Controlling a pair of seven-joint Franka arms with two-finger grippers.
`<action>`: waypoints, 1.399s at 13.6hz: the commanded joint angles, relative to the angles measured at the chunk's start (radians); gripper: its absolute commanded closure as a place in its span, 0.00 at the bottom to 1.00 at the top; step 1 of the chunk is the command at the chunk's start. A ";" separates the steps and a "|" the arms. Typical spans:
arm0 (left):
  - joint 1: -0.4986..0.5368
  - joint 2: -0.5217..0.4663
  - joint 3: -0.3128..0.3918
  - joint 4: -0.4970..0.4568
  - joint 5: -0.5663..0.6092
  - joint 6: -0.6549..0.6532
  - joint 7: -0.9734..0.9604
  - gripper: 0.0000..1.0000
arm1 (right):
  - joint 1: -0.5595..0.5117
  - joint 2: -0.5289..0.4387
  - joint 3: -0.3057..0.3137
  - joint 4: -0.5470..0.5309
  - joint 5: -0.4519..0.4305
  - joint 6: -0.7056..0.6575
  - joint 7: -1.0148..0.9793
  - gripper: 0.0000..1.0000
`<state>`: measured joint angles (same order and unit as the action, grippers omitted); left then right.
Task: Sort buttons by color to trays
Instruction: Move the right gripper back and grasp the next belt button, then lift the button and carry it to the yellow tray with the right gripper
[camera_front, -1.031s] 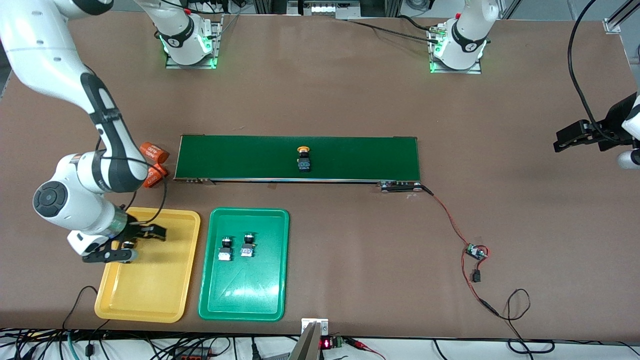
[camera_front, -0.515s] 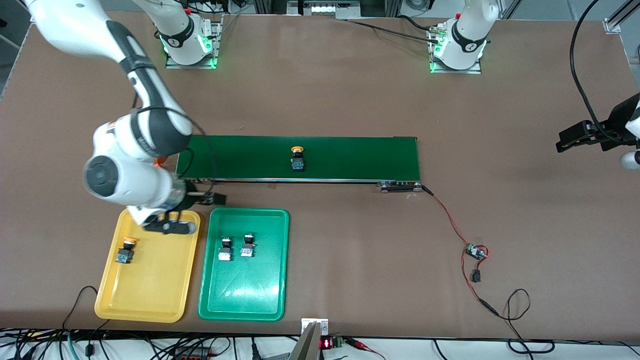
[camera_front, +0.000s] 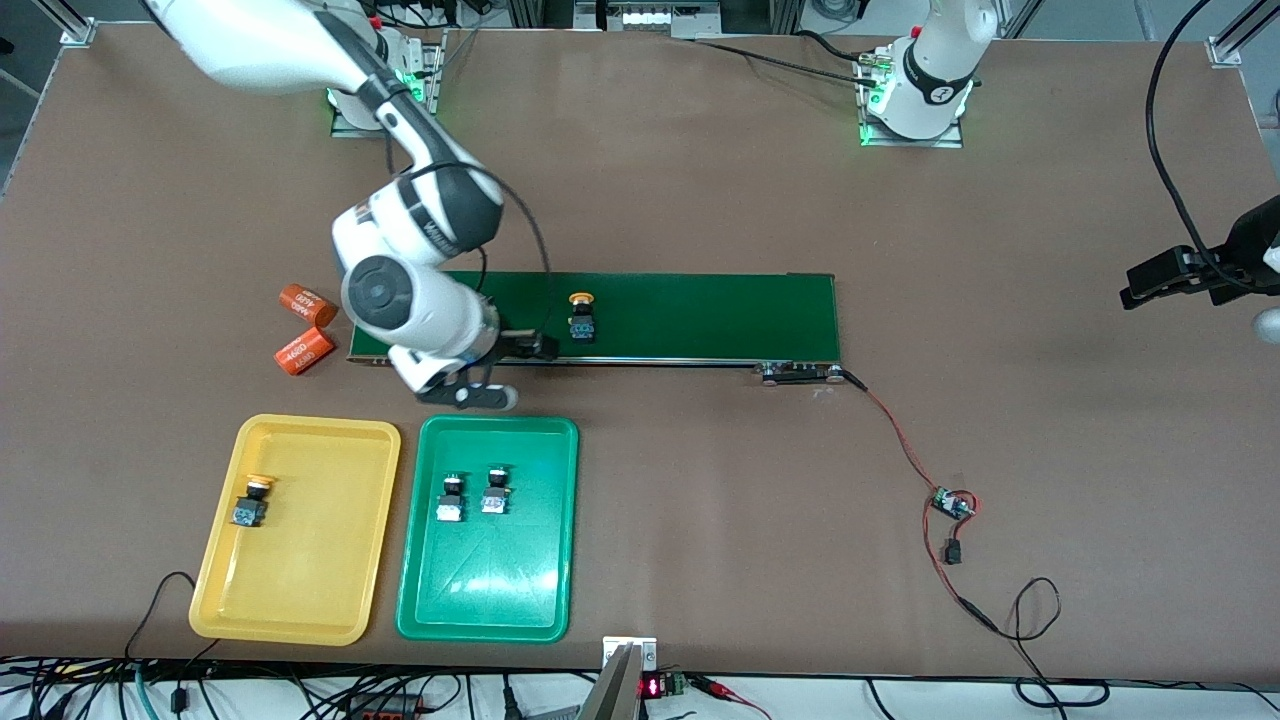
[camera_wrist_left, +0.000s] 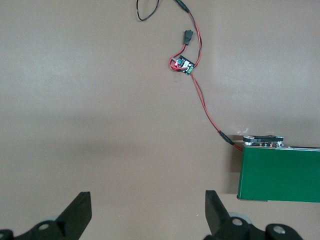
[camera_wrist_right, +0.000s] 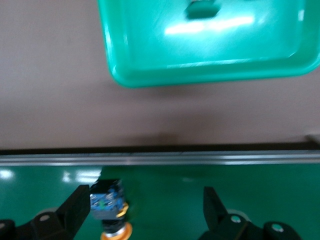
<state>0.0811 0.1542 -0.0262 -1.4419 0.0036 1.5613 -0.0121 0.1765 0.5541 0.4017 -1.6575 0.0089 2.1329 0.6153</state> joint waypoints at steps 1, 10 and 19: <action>0.008 -0.007 0.000 -0.011 -0.005 0.013 0.021 0.00 | 0.046 -0.084 -0.006 -0.118 -0.013 0.082 0.053 0.00; 0.045 -0.001 -0.001 -0.012 -0.053 0.037 0.020 0.00 | 0.061 -0.146 -0.006 -0.378 -0.107 0.398 0.090 0.00; 0.049 0.001 0.000 -0.012 -0.054 0.037 0.020 0.00 | 0.058 -0.123 -0.009 -0.384 -0.124 0.391 0.095 0.40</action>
<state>0.1226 0.1621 -0.0258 -1.4447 -0.0256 1.5874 -0.0121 0.2394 0.4450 0.3920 -2.0177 -0.0875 2.5149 0.6888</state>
